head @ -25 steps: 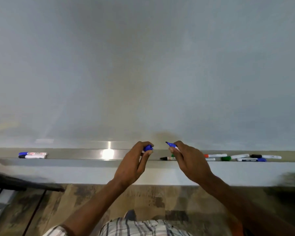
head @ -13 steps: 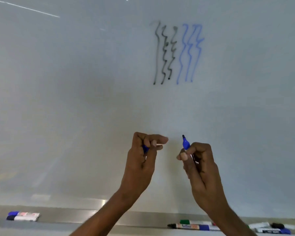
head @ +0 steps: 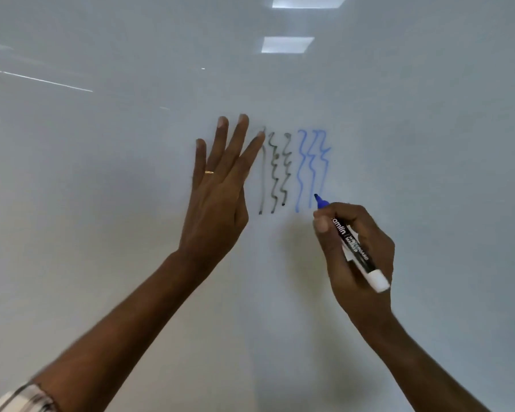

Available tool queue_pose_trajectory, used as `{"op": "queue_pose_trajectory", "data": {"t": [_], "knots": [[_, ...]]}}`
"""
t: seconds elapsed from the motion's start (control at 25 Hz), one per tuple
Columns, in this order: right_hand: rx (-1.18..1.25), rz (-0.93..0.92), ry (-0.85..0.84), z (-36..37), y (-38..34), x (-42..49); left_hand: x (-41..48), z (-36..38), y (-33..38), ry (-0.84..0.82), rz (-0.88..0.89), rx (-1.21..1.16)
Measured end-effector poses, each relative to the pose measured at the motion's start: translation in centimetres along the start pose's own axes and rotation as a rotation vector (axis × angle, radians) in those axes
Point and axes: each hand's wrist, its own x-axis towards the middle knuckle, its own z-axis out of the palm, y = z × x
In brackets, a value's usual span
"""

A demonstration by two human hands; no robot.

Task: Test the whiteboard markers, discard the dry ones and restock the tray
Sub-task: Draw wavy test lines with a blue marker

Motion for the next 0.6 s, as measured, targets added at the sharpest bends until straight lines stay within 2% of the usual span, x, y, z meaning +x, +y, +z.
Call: {"op": "queue_pose_trajectory", "data": {"t": [0.08, 0.32, 0.6], "knots": [[0.044, 0.024, 0.052, 0.0, 0.1, 1.9, 1.3, 0.1, -0.5, 0.029, 0.004, 0.055], [-0.097, 0.02, 0.22, -0.2, 1.2, 7.2, 1.4, 1.5, -0.8, 0.161, -0.002, 0.198], [-0.077, -0.001, 0.241, -0.5, 2.5, 8.0, 1.0, 1.6, -0.4, 0.164, -0.009, 0.232]]}}
